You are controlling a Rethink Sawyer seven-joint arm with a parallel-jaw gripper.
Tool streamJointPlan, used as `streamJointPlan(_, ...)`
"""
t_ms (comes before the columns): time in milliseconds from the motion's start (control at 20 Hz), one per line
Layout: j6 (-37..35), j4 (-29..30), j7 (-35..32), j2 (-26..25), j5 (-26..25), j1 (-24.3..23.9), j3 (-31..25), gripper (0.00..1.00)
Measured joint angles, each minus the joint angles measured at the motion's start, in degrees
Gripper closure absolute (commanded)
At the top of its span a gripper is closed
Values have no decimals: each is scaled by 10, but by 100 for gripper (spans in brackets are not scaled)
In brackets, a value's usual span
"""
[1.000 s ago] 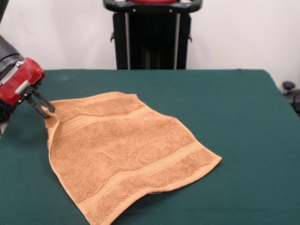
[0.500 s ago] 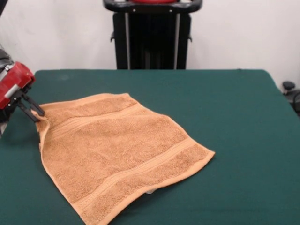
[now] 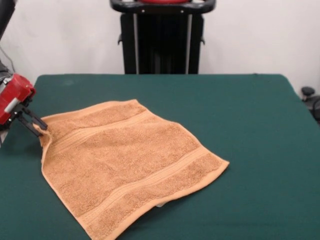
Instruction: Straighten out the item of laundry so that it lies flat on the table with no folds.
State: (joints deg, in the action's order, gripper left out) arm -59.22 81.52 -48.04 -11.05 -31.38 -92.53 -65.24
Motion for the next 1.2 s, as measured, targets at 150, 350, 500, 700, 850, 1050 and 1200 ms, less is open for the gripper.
streamJointPlan(150,-8,-9,7,-7,3,0,0,100)
streamJointPlan(350,-11,-16,24,-20,4,-4,0,100)
streamJointPlan(500,-12,-16,31,-24,5,-7,0,100)
streamJointPlan(700,-12,-17,48,-29,8,-10,0,100)
streamJointPlan(850,-14,-22,55,-29,12,-10,0,100)
streamJointPlan(1050,-23,-33,65,-29,21,-10,0,100)
streamJointPlan(1200,-31,-44,73,-31,29,-10,0,100)
